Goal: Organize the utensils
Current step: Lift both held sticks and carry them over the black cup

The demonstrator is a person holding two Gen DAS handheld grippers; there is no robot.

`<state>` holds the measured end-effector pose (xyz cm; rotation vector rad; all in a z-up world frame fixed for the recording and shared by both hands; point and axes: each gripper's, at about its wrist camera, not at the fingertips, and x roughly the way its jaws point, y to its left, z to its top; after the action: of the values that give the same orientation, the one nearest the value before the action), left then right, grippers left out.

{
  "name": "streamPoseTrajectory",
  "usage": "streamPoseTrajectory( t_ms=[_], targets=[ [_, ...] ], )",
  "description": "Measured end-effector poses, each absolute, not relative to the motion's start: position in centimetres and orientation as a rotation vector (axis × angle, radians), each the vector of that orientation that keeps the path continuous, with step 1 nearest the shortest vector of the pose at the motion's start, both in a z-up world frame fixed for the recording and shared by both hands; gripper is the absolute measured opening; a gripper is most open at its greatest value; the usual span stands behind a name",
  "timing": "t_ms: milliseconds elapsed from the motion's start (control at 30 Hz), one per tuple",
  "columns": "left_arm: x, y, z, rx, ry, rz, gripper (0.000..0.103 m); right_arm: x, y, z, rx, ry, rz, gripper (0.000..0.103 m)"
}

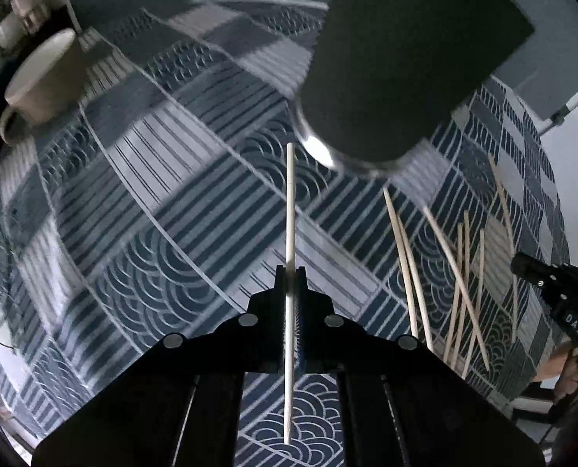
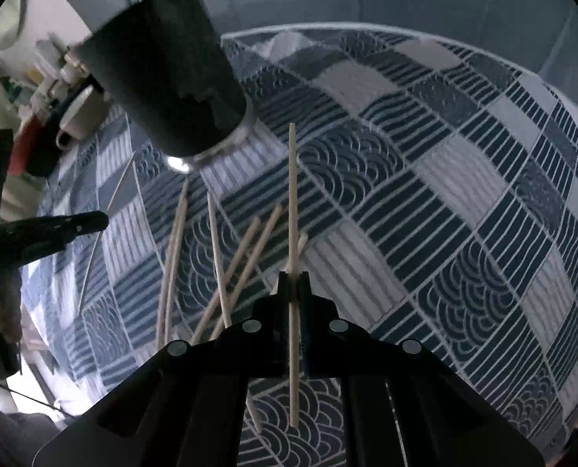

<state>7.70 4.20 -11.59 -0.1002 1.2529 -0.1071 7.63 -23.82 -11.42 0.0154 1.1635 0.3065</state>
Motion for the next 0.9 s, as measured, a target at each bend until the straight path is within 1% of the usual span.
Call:
streamPoseTrajectory(
  t_ms=[100,500,900],
  targets=[
    [8.2,4.7,-9.8,-0.059,1.205,-0.068,0.005,8.2,-23.6,-9.9,0.016,1.121,0.317,0.005],
    [10.6,6.6,-2.4,-0.052,1.044,0.003,0.005,10.6,-21.8,-2.7,-0.017,0.941,0.359,0.005],
    [13.3,5.7,4.6,-0.031,0.89,-0.016,0.005,12.8,-19.9,2.6,-0.051,0.844,0.368,0.005]
  ],
)
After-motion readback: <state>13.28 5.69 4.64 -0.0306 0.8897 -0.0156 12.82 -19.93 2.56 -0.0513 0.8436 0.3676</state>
